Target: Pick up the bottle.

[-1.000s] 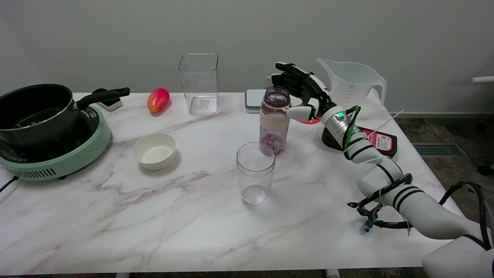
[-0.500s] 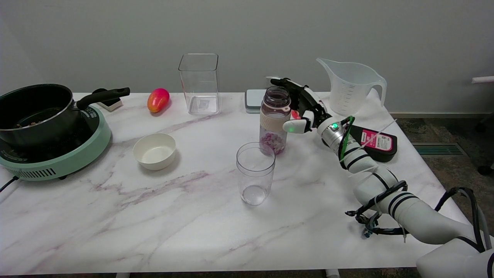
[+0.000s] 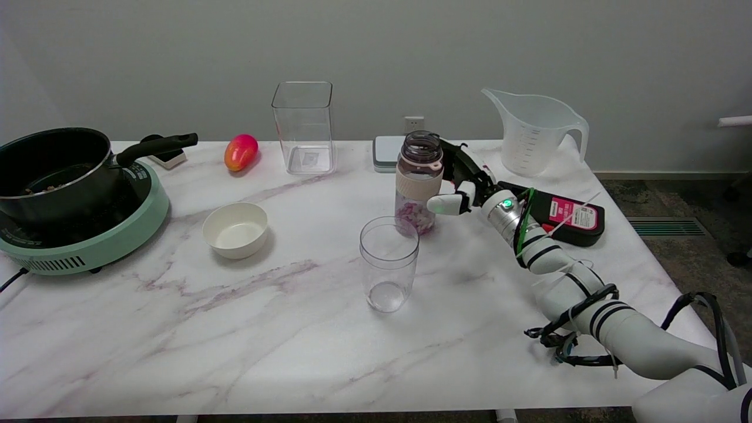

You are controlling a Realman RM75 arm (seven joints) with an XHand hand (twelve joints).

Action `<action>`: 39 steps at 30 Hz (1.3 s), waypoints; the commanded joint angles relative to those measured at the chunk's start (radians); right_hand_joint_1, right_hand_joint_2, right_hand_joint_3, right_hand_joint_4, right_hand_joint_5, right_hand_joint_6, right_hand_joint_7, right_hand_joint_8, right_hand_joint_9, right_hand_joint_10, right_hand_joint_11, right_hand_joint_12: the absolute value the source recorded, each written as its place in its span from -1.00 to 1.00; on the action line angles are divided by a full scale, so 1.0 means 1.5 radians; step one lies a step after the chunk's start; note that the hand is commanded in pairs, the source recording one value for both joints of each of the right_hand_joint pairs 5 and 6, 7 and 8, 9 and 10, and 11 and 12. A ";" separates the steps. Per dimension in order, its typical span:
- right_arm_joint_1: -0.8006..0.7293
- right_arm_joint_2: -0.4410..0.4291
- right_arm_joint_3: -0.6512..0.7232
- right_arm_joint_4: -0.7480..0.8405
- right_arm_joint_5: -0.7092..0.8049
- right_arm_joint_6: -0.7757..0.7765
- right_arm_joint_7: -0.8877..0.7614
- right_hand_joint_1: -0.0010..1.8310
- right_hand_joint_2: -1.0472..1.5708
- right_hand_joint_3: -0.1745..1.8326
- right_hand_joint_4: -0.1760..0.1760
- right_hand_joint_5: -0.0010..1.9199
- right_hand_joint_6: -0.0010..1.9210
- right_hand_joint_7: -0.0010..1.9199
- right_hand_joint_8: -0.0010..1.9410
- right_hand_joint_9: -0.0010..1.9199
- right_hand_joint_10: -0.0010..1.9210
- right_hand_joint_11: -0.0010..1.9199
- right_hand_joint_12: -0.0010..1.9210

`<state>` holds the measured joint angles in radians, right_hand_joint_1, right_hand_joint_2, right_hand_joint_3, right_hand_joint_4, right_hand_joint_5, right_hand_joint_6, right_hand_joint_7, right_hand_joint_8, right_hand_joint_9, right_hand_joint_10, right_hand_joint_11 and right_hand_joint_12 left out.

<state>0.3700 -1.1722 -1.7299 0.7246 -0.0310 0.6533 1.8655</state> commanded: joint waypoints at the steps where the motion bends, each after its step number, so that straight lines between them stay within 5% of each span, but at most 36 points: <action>1: -0.001 -0.011 0.001 -0.020 -0.003 -0.006 -0.006 0.36 -0.67 0.26 0.00 -0.55 -0.55 -0.37 -0.38 -0.43 -0.43 -0.41 -0.41; 25: 0.043 -0.055 -0.005 -0.064 -0.007 -0.009 -0.019 0.37 -0.65 0.29 0.00 -0.52 -0.52 -0.37 -0.38 -0.45 -0.45 -0.47 -0.47; 35: 0.049 -0.060 -0.006 -0.063 -0.008 -0.014 -0.019 0.41 -0.52 0.16 0.00 -0.50 -0.50 -0.29 -0.30 -0.46 -0.46 -0.51 -0.51; 39: 0.050 -0.061 -0.005 -0.063 -0.008 -0.016 -0.019 0.46 -0.37 0.00 0.00 -0.49 -0.49 -0.25 -0.26 -0.32 -0.32 -0.42 -0.42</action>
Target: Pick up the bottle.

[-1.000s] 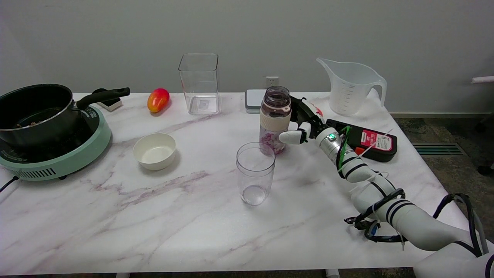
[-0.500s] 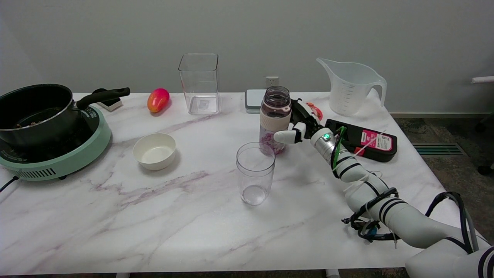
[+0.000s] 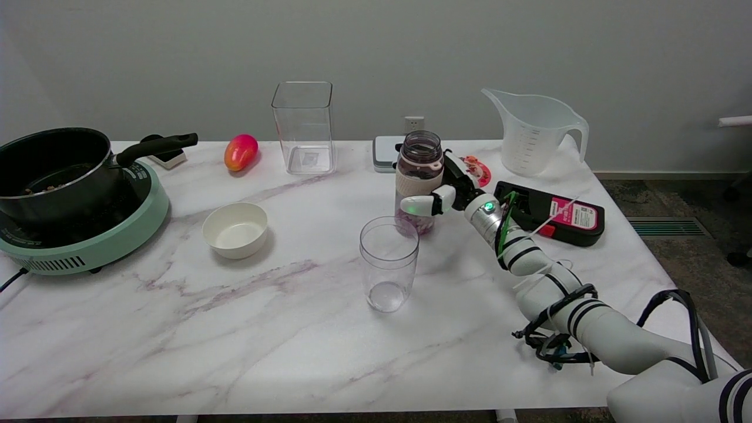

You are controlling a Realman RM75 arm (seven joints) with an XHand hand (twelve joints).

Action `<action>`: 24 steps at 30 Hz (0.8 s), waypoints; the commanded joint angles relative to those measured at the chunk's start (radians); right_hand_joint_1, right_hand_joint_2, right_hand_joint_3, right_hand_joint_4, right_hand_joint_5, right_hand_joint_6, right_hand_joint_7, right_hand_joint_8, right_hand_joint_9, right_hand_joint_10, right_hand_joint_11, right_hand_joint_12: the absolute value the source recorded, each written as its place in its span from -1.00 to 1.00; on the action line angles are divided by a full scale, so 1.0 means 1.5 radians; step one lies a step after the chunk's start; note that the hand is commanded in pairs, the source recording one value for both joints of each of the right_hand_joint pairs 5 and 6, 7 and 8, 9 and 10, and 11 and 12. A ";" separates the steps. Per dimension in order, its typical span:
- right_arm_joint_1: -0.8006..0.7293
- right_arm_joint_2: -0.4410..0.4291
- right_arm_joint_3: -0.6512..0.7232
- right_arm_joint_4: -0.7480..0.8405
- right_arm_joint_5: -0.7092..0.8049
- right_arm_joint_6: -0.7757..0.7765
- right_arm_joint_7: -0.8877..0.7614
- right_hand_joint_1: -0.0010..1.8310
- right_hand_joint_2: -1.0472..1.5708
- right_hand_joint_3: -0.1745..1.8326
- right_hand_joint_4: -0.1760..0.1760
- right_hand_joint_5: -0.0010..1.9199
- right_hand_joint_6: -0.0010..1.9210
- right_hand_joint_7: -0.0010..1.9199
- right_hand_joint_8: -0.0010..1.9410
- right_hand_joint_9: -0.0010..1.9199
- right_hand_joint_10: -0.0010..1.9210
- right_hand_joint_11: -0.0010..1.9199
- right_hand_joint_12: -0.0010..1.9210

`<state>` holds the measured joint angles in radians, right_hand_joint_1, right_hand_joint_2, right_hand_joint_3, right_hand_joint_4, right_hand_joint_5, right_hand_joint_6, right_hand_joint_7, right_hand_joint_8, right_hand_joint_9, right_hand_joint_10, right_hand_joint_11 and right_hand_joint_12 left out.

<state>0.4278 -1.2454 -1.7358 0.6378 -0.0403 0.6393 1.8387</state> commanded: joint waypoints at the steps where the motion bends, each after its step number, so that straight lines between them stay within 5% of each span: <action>1: 0.011 -0.012 -0.001 -0.005 -0.002 -0.006 -0.001 0.47 -0.34 -0.03 0.00 -0.49 -0.49 -0.24 -0.25 -0.29 -0.29 -0.41 -0.41; 12: 0.015 -0.012 0.000 -0.005 -0.002 -0.015 -0.001 0.63 0.04 -0.23 0.00 -0.34 -0.34 0.04 0.03 0.09 0.09 -0.16 -0.16; 18: 0.015 -0.010 0.002 -0.004 -0.002 -0.019 -0.001 0.69 0.35 -0.02 0.00 0.35 0.35 0.73 0.71 0.53 0.52 0.22 0.21; 22: 0.015 -0.010 0.004 -0.003 0.003 -0.017 -0.001 0.63 0.68 -0.41 0.00 0.96 0.96 1.00 0.98 0.60 0.60 0.36 0.36; 24: 0.015 -0.010 0.004 -0.001 0.003 -0.014 0.001 0.63 0.68 -0.45 0.00 1.00 1.00 1.00 0.98 0.59 0.59 0.34 0.34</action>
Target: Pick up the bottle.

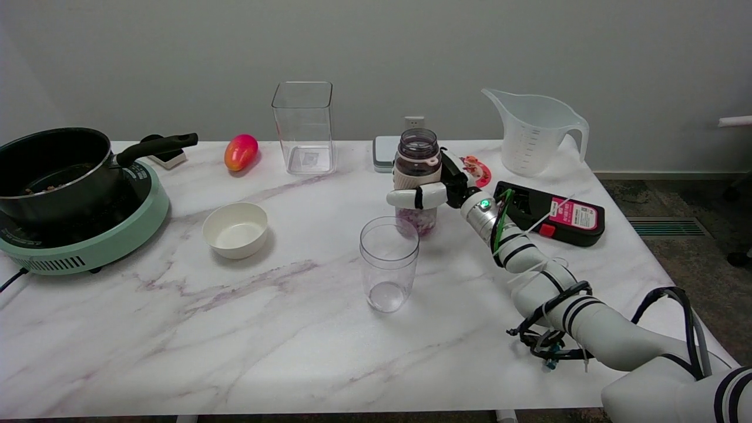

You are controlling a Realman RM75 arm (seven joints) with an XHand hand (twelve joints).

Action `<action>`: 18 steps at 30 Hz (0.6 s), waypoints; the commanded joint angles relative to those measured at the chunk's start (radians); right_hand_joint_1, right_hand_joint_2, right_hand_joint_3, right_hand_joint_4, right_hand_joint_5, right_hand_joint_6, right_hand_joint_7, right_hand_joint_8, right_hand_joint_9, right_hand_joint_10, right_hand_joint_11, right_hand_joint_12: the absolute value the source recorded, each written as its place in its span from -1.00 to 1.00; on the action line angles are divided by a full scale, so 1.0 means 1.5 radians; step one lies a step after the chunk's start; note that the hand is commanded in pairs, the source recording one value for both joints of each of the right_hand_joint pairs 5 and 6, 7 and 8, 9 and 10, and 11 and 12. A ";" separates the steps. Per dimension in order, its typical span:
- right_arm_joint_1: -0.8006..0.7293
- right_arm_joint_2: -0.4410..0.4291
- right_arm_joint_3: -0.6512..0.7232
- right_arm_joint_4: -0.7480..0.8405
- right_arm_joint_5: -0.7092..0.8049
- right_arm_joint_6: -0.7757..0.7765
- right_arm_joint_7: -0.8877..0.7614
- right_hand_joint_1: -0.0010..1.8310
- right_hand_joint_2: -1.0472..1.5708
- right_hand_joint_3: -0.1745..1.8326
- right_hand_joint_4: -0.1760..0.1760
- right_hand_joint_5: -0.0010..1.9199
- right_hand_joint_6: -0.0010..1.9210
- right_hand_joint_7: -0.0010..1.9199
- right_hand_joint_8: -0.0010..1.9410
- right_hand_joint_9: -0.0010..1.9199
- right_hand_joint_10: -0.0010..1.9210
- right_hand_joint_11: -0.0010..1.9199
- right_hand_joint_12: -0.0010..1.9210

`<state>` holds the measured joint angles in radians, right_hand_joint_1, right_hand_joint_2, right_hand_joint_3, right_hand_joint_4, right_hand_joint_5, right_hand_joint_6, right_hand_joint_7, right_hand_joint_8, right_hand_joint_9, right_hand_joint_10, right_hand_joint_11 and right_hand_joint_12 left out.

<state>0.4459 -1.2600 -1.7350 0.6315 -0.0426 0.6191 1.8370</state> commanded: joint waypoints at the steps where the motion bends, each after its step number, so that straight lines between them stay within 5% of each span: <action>1: 0.003 0.000 0.004 0.006 0.005 0.000 0.004 0.63 0.67 -0.46 0.00 1.00 1.00 1.00 0.98 0.59 0.59 0.33 0.33; 18: -0.012 0.025 0.016 0.105 0.090 0.033 0.000 0.60 0.74 -0.44 0.00 1.00 1.00 1.00 0.98 0.61 0.61 0.33 0.33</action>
<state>0.4487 -1.2551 -1.7244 0.6657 -0.0150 0.6232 1.8418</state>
